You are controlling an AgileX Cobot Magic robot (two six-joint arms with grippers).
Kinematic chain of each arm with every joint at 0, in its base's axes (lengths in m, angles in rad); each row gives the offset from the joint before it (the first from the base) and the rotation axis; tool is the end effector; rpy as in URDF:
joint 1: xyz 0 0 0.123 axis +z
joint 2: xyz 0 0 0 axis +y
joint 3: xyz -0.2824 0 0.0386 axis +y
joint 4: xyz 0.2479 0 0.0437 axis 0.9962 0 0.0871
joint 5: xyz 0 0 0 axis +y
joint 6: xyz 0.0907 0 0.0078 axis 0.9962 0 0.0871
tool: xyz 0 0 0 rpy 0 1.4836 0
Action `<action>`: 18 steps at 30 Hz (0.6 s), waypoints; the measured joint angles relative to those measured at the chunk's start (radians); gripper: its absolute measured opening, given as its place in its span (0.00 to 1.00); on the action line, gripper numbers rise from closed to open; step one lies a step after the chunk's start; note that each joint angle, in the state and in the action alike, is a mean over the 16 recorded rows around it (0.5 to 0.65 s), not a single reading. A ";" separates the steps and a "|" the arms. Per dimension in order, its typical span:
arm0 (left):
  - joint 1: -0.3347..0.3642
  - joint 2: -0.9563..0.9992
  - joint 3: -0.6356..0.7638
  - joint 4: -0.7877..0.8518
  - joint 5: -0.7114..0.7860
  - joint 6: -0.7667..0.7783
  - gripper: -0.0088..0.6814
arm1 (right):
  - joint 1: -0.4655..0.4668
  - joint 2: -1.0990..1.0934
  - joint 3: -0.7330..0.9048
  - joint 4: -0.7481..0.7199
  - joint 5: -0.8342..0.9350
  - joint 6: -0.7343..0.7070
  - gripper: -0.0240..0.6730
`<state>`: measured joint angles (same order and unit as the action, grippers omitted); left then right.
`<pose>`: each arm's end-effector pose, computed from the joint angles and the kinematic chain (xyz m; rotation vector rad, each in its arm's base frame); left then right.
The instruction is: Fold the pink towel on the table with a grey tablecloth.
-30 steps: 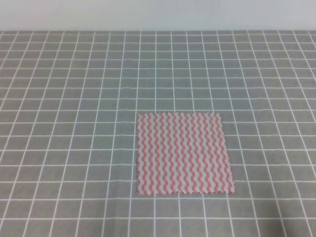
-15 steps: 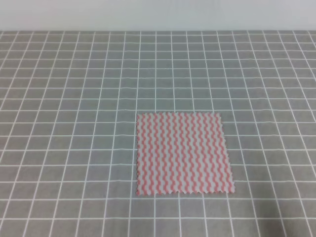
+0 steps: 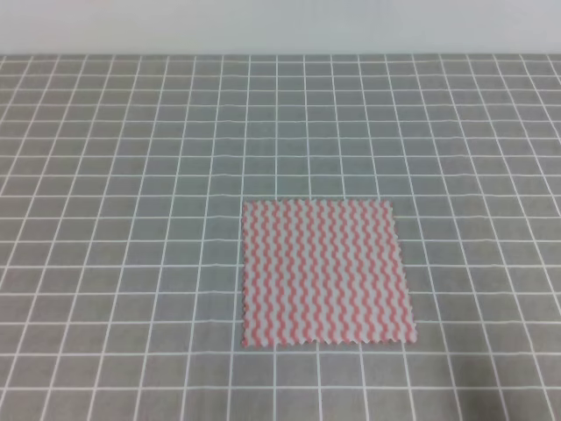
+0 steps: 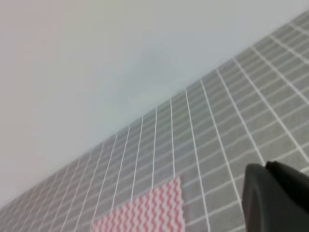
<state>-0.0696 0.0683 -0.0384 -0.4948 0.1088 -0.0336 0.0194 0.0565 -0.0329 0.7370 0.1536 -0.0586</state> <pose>0.0603 -0.0090 0.2134 -0.3296 1.5987 -0.5009 0.0593 0.0106 0.2107 0.4539 1.5930 0.6136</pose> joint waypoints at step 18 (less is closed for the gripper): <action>0.000 0.551 -0.344 -0.101 0.324 0.338 0.01 | 0.000 0.485 -0.309 -0.054 0.307 -0.118 0.01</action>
<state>-0.0696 0.6195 -0.3825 -0.5956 0.4328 0.3044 0.0192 0.5410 -0.3423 0.6835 0.4606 -0.1763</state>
